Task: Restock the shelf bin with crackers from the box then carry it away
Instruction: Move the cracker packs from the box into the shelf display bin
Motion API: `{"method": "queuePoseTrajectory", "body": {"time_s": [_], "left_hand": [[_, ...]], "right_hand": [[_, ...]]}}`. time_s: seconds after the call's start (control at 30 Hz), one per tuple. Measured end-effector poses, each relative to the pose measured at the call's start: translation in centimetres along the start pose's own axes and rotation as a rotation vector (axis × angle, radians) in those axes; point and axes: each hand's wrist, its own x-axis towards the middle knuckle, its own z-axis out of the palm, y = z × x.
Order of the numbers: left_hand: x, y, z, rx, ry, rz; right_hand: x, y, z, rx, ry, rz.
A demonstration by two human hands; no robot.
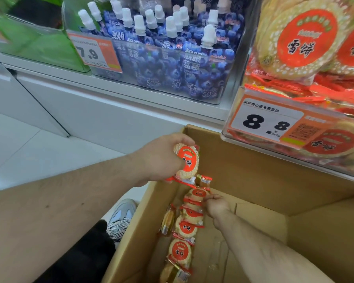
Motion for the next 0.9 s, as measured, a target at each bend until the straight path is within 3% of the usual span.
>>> {"method": "queuePoseTrajectory", "body": {"time_s": [0.33,0.47,0.67,0.9], "left_hand": [[-2.6,1.2,0.2,0.013,-0.07,0.082],[-3.7,1.8,0.4,-0.068,-0.098,0.104],[-6.0,3.6,0.7,-0.275,-0.183,0.187],[-8.9,5.8,2.2,-0.546,-0.311,0.248]], "right_hand": [[-13.1,-6.7,-12.6,-0.195,-0.184,-0.43],[-19.8,-9.6,-16.0,-0.135,-0.233,-0.583],[-25.7,-10.5,-16.3,0.091,-0.307,-0.706],[-27.4,-10.6,-14.2,-0.121,-0.177,-0.858]]}}
